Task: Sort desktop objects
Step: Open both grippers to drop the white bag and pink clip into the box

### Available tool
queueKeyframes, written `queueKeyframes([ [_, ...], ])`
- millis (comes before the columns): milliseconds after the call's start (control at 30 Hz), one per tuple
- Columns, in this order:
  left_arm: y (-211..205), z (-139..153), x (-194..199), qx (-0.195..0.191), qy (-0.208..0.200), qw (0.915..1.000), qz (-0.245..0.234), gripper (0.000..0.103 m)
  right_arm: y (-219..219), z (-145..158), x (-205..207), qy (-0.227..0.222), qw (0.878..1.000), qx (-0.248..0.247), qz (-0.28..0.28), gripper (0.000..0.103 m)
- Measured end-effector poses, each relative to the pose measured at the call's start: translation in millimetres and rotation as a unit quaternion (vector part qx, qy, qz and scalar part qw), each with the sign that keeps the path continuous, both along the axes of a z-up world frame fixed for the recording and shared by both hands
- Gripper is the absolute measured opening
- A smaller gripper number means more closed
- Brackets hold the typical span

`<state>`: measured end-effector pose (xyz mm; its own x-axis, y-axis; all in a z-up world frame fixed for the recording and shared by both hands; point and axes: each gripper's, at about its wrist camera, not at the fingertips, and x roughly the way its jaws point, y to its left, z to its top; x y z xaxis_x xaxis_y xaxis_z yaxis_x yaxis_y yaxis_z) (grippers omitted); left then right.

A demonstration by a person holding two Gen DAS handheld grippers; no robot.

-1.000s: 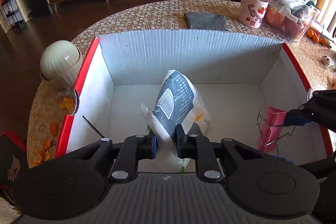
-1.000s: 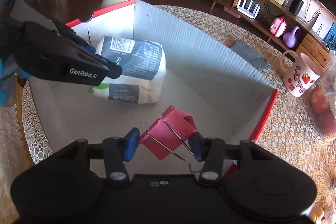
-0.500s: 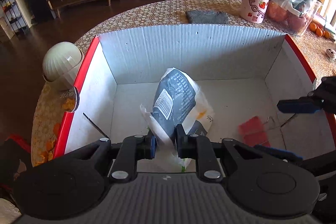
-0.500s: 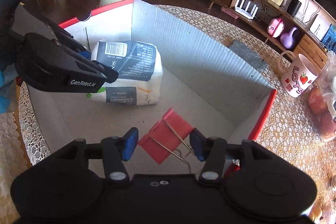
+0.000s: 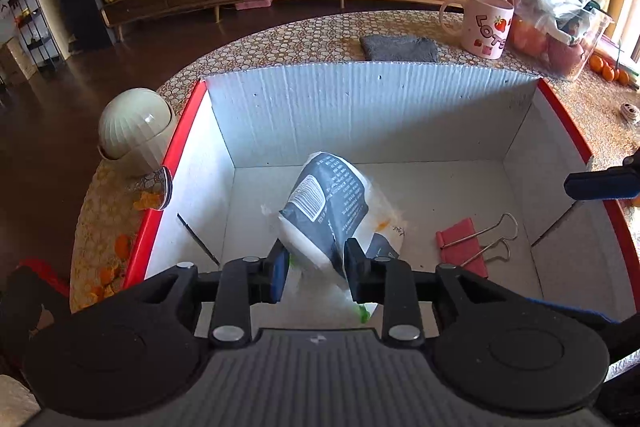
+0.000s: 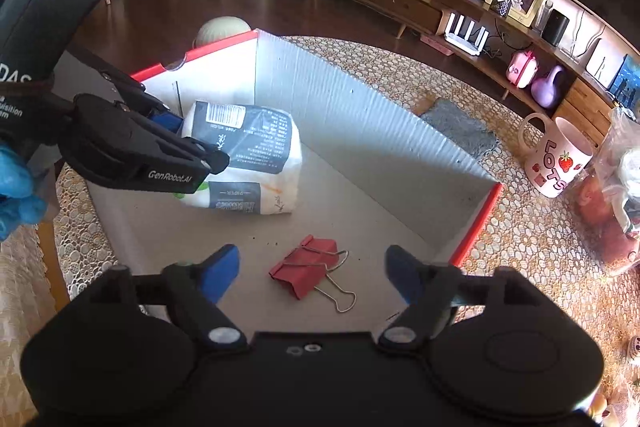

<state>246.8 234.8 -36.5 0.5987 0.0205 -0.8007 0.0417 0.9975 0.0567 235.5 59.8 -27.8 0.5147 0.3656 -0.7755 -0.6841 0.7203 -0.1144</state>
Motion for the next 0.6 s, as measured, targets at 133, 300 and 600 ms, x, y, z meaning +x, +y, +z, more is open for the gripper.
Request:
queueKeyframes([
  [133,-1.0,6.4,-6.5,0.001,-0.013,0.9999,0.001,0.065,-7.5,5.5,-9.2,-0.004,1.000,0.007,0.007,0.082],
  [300,-2.6,16.4,-16.0,-0.006,-0.031,0.9995,0.000,0.074,-18.1,14.6,-19.5,-0.010,0.999,0.020,0.024,0.088],
  [600,-8.9,32.0,-31.1,-0.022,-0.049,0.9985,0.004,0.077,-41.2,33.9,-31.7,-0.029,0.997,0.063,0.016,0.098],
])
